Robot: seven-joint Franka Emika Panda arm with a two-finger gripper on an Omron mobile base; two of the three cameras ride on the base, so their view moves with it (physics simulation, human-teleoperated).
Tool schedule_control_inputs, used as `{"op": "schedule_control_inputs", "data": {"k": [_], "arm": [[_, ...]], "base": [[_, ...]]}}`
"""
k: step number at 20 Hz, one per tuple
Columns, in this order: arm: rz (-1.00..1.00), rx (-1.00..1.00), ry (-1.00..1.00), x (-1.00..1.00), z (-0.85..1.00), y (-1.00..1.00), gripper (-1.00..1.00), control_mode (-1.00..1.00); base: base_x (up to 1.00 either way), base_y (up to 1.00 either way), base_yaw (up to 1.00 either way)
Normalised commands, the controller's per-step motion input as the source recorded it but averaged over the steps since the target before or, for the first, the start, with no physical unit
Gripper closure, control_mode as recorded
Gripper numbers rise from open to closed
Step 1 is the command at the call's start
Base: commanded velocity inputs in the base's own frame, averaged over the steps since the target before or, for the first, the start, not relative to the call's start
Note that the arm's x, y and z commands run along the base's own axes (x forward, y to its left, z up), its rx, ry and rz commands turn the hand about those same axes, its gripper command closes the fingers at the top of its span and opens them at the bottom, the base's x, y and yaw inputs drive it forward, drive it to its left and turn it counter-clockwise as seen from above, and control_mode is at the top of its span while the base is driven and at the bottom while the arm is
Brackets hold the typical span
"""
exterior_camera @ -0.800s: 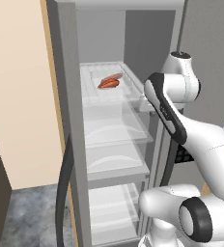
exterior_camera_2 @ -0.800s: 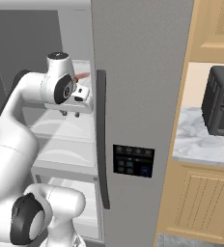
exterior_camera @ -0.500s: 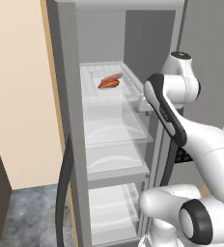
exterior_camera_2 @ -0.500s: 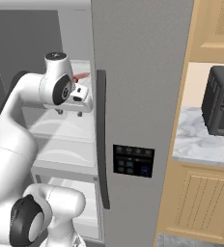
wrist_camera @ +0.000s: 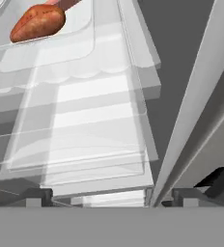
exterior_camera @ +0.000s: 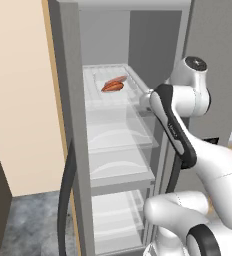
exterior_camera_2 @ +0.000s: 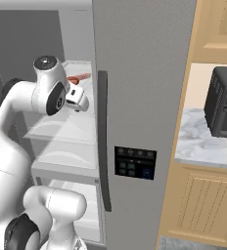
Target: Place the tupperware containing the steak and sweet potato meal in the microwave. Close the microwave door and press the start button to reheat the meal.
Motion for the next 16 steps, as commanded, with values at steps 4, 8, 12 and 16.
{"op": "schedule_control_inputs", "data": {"k": [4,8,12,16], "arm": [[-0.03,0.04,-0.14,-0.02,0.51,0.19,-1.00,-1.00],[0.00,0.00,-0.03,0.00,0.50,0.18,-1.00,-1.00],[0.00,0.00,0.00,0.00,0.32,0.24,-1.00,-1.00],[0.00,0.02,0.00,0.00,0.05,0.27,-1.00,-1.00]], "base": [[0.00,0.00,0.00],[0.00,0.00,0.00],[0.00,0.00,0.00],[0.00,0.00,0.00]]}}
